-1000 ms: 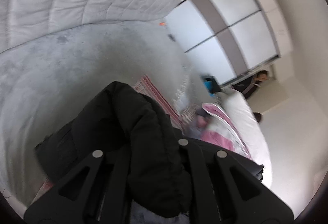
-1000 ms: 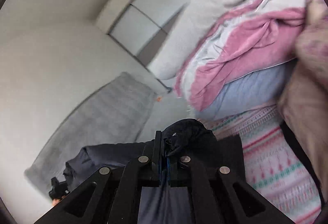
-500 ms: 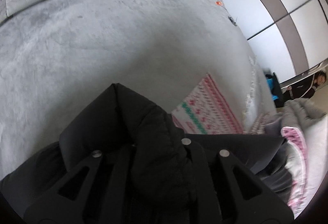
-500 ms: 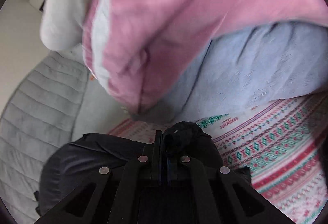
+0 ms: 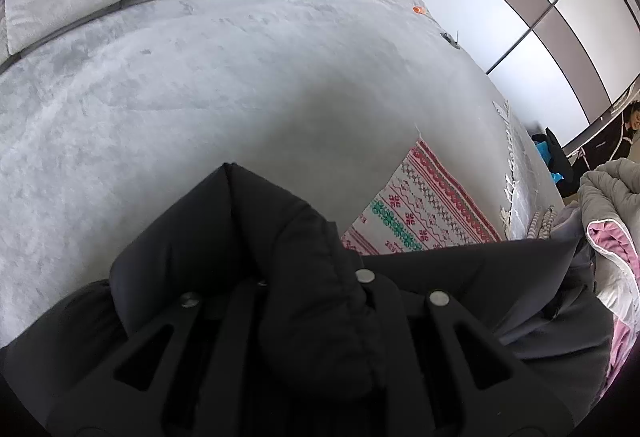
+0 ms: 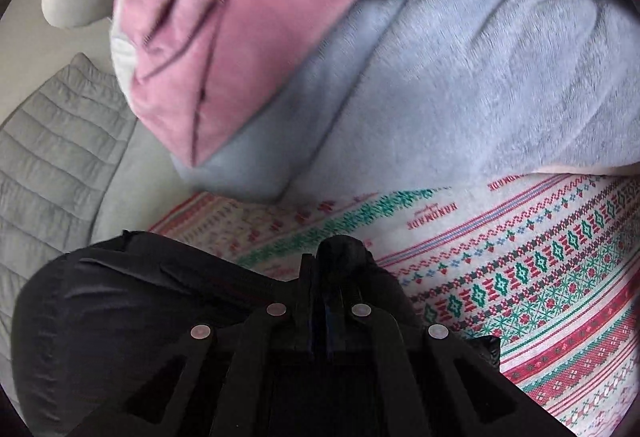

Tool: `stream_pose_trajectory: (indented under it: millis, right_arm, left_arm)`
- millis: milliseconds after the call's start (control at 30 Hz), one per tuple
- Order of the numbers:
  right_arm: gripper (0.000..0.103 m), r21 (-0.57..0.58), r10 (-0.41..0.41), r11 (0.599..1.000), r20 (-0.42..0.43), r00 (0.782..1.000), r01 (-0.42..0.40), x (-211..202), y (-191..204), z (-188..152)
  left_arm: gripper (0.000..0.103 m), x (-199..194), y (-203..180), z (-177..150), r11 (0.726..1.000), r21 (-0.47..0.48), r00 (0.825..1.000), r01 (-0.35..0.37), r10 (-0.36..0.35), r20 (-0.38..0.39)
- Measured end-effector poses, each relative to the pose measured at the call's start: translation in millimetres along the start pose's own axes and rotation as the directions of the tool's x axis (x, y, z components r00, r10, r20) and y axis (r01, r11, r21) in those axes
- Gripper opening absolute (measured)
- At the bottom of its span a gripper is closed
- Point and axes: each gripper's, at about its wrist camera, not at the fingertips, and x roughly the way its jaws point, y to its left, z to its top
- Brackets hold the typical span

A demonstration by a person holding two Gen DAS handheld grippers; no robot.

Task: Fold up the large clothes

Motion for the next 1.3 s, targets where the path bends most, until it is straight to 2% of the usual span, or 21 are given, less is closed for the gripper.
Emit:
stream_pose_trajectory:
  millis: [133,167,200,233,267,300,333,367,433,600,667,733,800,833,867,933,1000,1067,1100,1200,1300]
  right_arm:
    - [0.007,0.001,0.000,1.000,-0.045,0.999,0.000,5,-3,-3]
    - [0.009,-0.004,-0.005,1.000,-0.050,0.999,0.005,4,-3,-2]
    - [0.014,-0.009,-0.017,1.000,-0.060,0.998,0.016,-2,-4,-2]
    - [0.023,-0.010,-0.020,1.000,-0.065,0.998,0.019,-8,-5,-2]
    - [0.032,-0.005,-0.027,1.000,-0.061,0.998,0.027,-16,-9,-1]
    - [0.053,0.003,-0.054,0.999,-0.040,0.998,0.054,-29,-13,1]
    - [0.067,0.007,-0.074,0.997,-0.014,0.997,0.074,-45,-15,4]
    - [0.068,0.009,-0.092,0.996,0.024,0.995,0.092,-60,-18,6]
    - [0.069,0.003,-0.108,0.994,0.075,0.991,0.109,-91,-23,8]
    - [0.070,-0.075,-0.022,0.997,0.163,0.986,0.035,-170,-11,-13]
    - [0.071,-0.145,0.023,0.989,0.175,0.984,0.003,-188,9,-27]
    - [0.076,-0.250,0.067,0.968,0.180,0.981,-0.020,-199,46,-47]
    - [0.077,-0.381,0.107,0.924,0.156,0.982,-0.041,-201,94,-74]
    - [0.077,-0.440,0.123,0.897,0.136,0.983,-0.052,-200,115,-86]
    - [0.077,-0.511,0.144,0.857,0.118,0.983,-0.065,-197,144,-104]
    - [0.077,-0.596,0.130,0.802,0.107,0.986,-0.041,-186,180,-128]
    - [0.077,-0.644,0.097,0.765,0.116,0.988,0.000,-171,200,-139]
    - [0.077,-0.643,0.059,0.765,0.092,0.994,0.015,-151,207,-142]
    - [0.078,-0.633,0.031,0.774,0.066,0.997,0.018,-137,207,-141]
    - [0.084,-0.642,-0.036,0.764,0.048,0.998,0.058,-112,210,-142]
    - [0.094,-0.641,-0.064,0.763,0.062,0.996,0.089,-94,210,-140]
  left_arm:
    - [0.016,-5,3,5,0.999,0.000,0.999,0.043,-0.043,-0.031]
    - [0.021,-10,7,8,0.997,-0.006,0.996,0.073,-0.073,-0.043]
    - [0.032,-14,9,10,0.995,-0.016,0.994,0.097,-0.097,-0.052]
    - [0.039,-23,17,17,0.988,-0.043,0.986,0.146,-0.148,-0.069]
    - [0.052,-29,21,20,0.982,-0.066,0.981,0.174,-0.179,-0.075]
    - [0.064,-41,32,28,0.968,-0.114,0.970,0.225,-0.233,-0.066]
    - [0.070,-51,37,33,0.958,-0.138,0.965,0.250,-0.259,-0.051]
    - [0.075,-67,45,41,0.947,-0.164,0.959,0.277,-0.284,-0.022]
    - [0.078,-94,54,54,0.940,-0.171,0.955,0.295,-0.296,0.026]
    - [0.081,-165,77,75,0.930,-0.186,0.943,0.316,-0.287,0.169]
    - [0.081,-188,65,62,0.948,-0.112,0.944,0.297,-0.274,0.183]
    - [0.081,-202,32,33,0.954,0.032,0.945,0.297,-0.299,0.137]
    - [0.082,-203,-4,-3,0.935,0.153,0.941,0.320,-0.333,0.065]
    - [0.082,-200,-30,-31,0.918,0.223,0.940,0.329,-0.341,0.015]
    - [0.082,-199,-41,-48,0.909,0.253,0.940,0.332,-0.342,-0.005]
    - [0.082,-189,-76,-92,0.883,0.339,0.942,0.326,-0.331,-0.045]
    - [0.082,-179,-96,-115,0.870,0.388,0.950,0.304,-0.305,-0.060]
    - [0.082,-166,-113,-137,0.865,0.442,0.970,0.236,-0.238,-0.052]
    - [0.082,-158,-120,-144,0.867,0.466,0.982,0.177,-0.189,-0.020]
    - [0.082,-143,-126,-147,0.866,0.491,0.990,0.097,-0.133,0.039]
    - [0.082,-129,-121,-143,0.879,0.470,0.993,0.079,-0.109,0.038]
